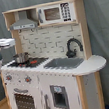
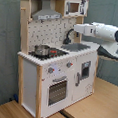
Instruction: Play with the kitchen
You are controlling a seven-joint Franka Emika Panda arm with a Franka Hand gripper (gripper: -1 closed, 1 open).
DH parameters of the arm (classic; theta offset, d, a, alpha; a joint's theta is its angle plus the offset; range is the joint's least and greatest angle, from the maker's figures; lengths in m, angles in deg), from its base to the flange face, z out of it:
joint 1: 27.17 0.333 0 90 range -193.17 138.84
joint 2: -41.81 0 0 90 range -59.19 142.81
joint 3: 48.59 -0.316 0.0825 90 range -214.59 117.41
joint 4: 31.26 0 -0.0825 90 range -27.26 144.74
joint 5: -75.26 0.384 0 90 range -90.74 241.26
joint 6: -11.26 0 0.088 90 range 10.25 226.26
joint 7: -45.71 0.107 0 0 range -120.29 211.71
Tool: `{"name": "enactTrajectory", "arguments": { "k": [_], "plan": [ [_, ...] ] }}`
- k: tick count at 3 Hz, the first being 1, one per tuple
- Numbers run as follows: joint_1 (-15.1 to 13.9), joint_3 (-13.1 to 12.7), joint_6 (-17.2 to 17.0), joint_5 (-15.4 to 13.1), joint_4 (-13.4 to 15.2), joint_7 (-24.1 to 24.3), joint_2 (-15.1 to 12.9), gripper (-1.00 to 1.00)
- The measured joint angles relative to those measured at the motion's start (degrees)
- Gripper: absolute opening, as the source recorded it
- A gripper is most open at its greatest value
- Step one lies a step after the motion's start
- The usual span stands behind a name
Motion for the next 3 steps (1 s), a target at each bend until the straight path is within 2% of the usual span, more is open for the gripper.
{"name": "enactTrajectory", "arguments": {
  "k": [1,2,3],
  "plan": [
    [-3.3,-0.6,1.7,0.0,-1.9,-3.4,-3.2,1.0],
    [-6.1,-0.5,1.8,0.0,-4.6,-6.9,-6.1,1.0],
    [-8.7,0.2,3.4,0.0,-5.9,-10.7,-9.9,1.0]
  ]
}}
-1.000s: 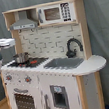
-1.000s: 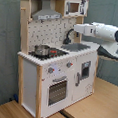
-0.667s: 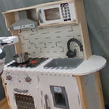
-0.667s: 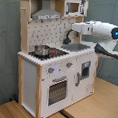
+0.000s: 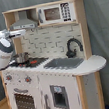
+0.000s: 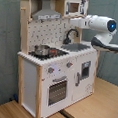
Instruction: Play with the kitchen
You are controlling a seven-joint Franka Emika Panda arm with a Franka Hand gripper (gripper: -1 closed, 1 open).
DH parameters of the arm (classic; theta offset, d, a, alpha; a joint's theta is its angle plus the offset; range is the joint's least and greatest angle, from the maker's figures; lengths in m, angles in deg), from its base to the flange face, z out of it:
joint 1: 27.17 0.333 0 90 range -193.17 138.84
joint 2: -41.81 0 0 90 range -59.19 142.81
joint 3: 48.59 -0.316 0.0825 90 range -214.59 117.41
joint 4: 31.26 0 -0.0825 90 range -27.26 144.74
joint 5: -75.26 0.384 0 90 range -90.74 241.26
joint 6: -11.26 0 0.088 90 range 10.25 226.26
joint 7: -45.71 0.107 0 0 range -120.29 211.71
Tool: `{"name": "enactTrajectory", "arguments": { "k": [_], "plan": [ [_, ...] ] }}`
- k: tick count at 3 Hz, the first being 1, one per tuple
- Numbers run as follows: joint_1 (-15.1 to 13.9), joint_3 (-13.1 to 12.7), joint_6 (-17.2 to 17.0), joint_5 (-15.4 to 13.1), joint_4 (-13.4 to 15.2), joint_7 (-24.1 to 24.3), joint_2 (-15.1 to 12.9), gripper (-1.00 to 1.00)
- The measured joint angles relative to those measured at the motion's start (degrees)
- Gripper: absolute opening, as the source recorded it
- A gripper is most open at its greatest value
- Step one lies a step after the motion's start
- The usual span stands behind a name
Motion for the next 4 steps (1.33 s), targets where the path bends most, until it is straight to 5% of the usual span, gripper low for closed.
{"name": "enactTrajectory", "arguments": {
  "k": [4],
  "plan": [
    [-7.2,1.9,9.1,0.0,-6.1,-10.1,-15.5,1.0]
  ]
}}
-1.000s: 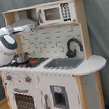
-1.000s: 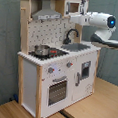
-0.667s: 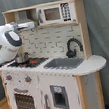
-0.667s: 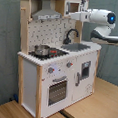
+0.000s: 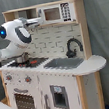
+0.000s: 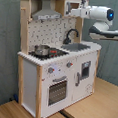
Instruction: Play with the kitchen
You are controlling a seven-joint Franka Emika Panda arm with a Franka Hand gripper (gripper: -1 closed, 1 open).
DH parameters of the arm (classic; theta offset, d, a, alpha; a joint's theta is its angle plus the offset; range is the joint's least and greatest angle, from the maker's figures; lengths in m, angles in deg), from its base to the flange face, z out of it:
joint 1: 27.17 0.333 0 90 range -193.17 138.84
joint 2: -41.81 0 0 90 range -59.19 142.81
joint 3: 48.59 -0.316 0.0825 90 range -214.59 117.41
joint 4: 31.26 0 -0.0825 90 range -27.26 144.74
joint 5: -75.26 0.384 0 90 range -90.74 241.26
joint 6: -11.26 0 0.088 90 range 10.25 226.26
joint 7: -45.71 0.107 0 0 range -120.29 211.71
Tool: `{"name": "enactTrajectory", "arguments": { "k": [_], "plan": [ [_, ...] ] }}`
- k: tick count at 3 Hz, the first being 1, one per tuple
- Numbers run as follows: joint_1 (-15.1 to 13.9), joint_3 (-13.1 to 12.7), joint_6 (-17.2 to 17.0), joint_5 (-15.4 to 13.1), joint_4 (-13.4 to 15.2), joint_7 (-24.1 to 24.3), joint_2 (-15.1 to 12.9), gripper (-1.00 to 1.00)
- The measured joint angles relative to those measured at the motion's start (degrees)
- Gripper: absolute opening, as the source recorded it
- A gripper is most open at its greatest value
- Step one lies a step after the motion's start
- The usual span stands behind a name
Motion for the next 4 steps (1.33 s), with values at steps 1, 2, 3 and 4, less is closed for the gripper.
{"name": "enactTrajectory", "arguments": {
  "k": [1,2,3,4],
  "plan": [
    [-2.1,-1.7,3.7,0.0,0.0,0.0,-3.8,1.0],
    [-5.4,-4.9,5.2,0.0,-1.7,0.0,-6.3,1.0],
    [-9.5,-8.2,5.2,0.0,-5.1,0.1,-7.7,1.0],
    [-13.5,-11.5,5.2,0.0,-7.8,0.3,-8.4,1.0]
  ]
}}
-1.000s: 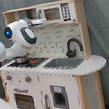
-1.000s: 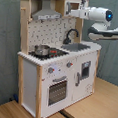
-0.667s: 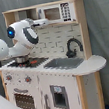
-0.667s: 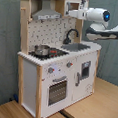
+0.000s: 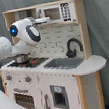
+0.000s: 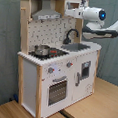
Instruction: Play with the kitchen
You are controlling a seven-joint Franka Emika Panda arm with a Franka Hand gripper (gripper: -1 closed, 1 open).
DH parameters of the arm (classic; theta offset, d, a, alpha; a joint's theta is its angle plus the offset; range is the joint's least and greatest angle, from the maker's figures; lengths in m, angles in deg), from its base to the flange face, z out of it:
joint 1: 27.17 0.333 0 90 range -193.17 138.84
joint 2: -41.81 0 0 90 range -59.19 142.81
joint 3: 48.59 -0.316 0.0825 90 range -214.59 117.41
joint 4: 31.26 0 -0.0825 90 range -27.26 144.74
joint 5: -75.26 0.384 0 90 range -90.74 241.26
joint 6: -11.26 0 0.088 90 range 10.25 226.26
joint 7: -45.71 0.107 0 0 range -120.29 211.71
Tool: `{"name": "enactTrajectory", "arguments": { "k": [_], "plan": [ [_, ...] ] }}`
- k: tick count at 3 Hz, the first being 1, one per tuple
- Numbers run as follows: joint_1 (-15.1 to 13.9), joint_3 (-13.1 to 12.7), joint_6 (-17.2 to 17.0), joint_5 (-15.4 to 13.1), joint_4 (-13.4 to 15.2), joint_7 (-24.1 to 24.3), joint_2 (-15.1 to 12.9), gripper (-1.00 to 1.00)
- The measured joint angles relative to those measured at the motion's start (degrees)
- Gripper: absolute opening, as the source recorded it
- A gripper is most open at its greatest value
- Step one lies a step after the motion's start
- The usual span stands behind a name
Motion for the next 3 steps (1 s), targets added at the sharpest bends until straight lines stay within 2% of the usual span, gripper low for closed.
{"name": "enactTrajectory", "arguments": {
  "k": [1,2,3],
  "plan": [
    [-3.5,-3.0,0.0,0.0,-2.7,0.3,0.0,1.0],
    [-3.5,-3.0,0.0,0.0,-2.7,0.3,0.0,-1.0],
    [4.8,3.1,0.0,0.4,1.8,0.5,0.1,-1.0]
  ]
}}
